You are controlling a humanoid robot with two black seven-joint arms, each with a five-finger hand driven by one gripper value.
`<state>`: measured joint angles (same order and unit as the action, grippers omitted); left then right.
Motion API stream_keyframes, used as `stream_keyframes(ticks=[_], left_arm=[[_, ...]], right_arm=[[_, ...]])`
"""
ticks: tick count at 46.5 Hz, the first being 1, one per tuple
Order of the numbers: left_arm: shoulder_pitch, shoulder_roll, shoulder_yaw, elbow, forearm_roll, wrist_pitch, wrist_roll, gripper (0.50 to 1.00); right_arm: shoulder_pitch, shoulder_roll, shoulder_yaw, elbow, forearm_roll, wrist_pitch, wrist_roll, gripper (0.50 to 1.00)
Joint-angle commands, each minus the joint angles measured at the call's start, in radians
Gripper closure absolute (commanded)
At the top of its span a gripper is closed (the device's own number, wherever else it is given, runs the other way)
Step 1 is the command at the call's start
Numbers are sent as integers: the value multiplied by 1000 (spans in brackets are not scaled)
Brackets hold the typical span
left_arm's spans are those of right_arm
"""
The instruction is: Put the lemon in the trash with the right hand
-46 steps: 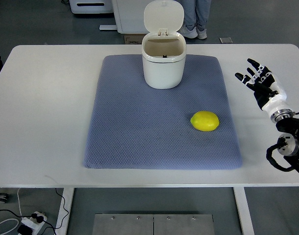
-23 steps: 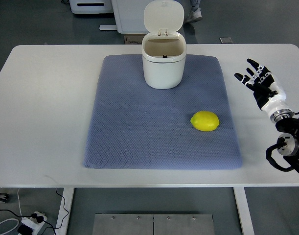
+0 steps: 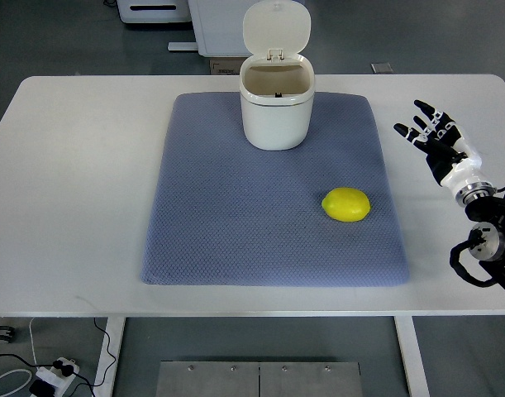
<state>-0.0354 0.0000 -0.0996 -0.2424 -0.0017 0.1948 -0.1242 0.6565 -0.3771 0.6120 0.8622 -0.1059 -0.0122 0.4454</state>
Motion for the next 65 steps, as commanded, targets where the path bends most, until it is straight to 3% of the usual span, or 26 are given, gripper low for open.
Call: stream_keyframes(ticks=[1, 11, 19, 29, 38, 51, 65], left_arm=[[0, 0, 0, 0, 0, 0, 0, 500], [0, 0, 0, 0, 0, 0, 0, 500], [0, 0, 0, 0, 0, 0, 0, 500], [0, 0, 0, 0, 0, 0, 0, 500], [0, 0, 0, 0, 0, 0, 0, 500], [0, 0, 0, 0, 0, 0, 0, 500], [0, 0, 0, 0, 0, 0, 0, 500]], right_arm=[[-1, 0, 20, 0, 0, 0, -22, 500], [0, -12, 54, 0, 0, 0, -89, 500], [15, -19, 57, 0, 0, 3, -102, 500], [17, -28, 55, 0, 0, 34, -105, 500], [23, -63, 51, 1, 0, 99, -162, 500], [32, -155, 11, 3, -15, 274, -125, 500], [52, -167, -74, -5, -15, 275, -79, 500]])
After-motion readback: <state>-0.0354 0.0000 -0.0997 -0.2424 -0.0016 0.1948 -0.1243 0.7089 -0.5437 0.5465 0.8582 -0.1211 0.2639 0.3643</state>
